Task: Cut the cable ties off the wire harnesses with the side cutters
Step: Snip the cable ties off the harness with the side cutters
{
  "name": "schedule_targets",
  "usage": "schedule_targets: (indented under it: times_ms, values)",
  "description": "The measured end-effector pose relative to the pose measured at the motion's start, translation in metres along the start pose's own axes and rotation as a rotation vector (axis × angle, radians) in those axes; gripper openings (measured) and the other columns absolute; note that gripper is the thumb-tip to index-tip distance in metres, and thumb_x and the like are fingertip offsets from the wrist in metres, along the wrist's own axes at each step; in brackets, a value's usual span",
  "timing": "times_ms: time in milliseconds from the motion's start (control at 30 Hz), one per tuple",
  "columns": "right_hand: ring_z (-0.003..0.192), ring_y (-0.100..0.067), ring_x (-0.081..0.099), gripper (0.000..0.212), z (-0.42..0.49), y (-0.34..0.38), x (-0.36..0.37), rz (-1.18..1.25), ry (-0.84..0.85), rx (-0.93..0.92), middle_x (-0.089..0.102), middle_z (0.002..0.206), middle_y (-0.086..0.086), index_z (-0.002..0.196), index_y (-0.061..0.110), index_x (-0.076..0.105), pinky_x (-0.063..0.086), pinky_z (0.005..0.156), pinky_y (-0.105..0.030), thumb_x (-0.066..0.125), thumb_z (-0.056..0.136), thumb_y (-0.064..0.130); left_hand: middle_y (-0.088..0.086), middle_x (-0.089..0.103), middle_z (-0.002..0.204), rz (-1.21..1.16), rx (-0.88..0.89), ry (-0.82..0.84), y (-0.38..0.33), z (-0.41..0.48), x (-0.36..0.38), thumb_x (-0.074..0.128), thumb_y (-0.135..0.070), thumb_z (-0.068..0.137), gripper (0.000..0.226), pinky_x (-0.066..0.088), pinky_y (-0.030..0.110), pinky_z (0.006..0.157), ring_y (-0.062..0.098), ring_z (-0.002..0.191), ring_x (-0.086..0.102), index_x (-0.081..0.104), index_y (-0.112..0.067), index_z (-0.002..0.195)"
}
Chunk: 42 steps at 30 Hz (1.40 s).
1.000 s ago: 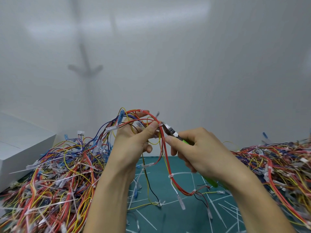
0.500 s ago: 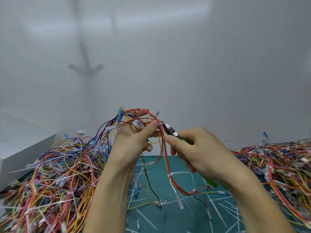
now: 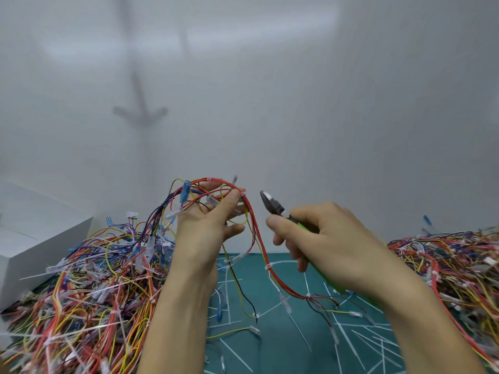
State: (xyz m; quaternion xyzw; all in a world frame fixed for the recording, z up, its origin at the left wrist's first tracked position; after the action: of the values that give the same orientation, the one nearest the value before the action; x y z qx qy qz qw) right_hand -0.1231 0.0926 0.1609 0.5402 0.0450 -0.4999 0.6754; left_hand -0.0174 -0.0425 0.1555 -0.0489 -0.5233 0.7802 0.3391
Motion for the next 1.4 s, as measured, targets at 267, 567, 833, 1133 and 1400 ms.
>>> schedule_targets:
  times_ms: [267, 567, 833, 1133, 1400]
  values:
    - [0.064, -0.020, 0.058, 0.068, -0.011, 0.015, 0.001, -0.348, 0.056, -0.016, 0.060, 0.065, -0.005, 0.076, 0.015, 0.058, 0.048, 0.063, -0.039, 0.036, 0.074, 0.079, -0.001, 0.074, 0.082, -0.024, -0.017, -0.081, 0.002, 0.002, -0.006, 0.067, -0.016, 0.091, 0.034, 0.053, 0.022, 0.056, 0.015, 0.083, 0.065, 0.074, -0.033, 0.062]
    - [0.067, -0.016, 0.053, 0.006, -0.013, 0.029, 0.007, -0.335, 0.032, -0.049, 0.060, 0.069, 0.007, 0.084, 0.032, 0.062, 0.044, 0.059, -0.031, 0.062, 0.084, 0.038, -0.005, 0.068, 0.067, -0.133, -0.060, -0.213, 0.007, 0.000, -0.013, 0.066, -0.009, 0.092, 0.027, 0.056, 0.021, 0.052, 0.010, 0.072, 0.066, 0.066, -0.022, 0.068]
    - [0.071, -0.021, 0.053, 0.015, -0.006, 0.023, 0.037, -0.254, 0.059, -0.027, 0.058, 0.070, 0.005, 0.087, 0.035, 0.063, 0.046, 0.065, -0.034, 0.072, 0.075, 0.035, 0.015, 0.061, 0.082, -0.481, -0.261, -0.254, 0.022, -0.004, 0.000, 0.056, -0.004, 0.096, 0.012, 0.060, 0.029, 0.056, 0.021, 0.062, 0.069, 0.059, 0.002, 0.086]
    - [0.058, -0.027, 0.056, 0.026, -0.002, 0.016, 0.012, 0.196, -0.141, -0.038, 0.062, 0.061, -0.005, 0.076, 0.014, 0.069, 0.050, 0.059, -0.042, 0.075, 0.080, 0.039, 0.024, 0.063, 0.109, -0.502, -0.296, 0.002, 0.021, 0.002, 0.017, 0.049, -0.005, 0.098, 0.018, 0.063, 0.037, 0.070, 0.033, 0.101, 0.070, 0.057, 0.009, 0.104]
    - [0.047, -0.015, 0.053, 0.028, -0.003, 0.007, -0.002, 0.664, -0.107, 0.032, 0.061, 0.059, -0.005, 0.068, 0.008, 0.069, 0.032, 0.038, -0.012, 0.075, 0.084, 0.029, 0.015, 0.074, 0.106, -0.206, -0.097, 0.361, 0.006, -0.003, 0.034, 0.077, -0.010, 0.073, 0.056, 0.059, 0.034, 0.073, 0.024, 0.097, 0.072, 0.052, -0.006, 0.123]
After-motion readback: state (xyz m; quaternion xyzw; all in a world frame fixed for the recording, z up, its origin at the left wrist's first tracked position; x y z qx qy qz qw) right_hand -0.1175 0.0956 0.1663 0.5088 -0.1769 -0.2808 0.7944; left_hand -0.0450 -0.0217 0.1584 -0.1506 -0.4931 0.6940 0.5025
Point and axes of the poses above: each hand's wrist, its own z-axis towards the middle knuckle, its own x-axis out of the palm, y = z × x, the point moved 9 cm from there along z, towards the middle knuckle
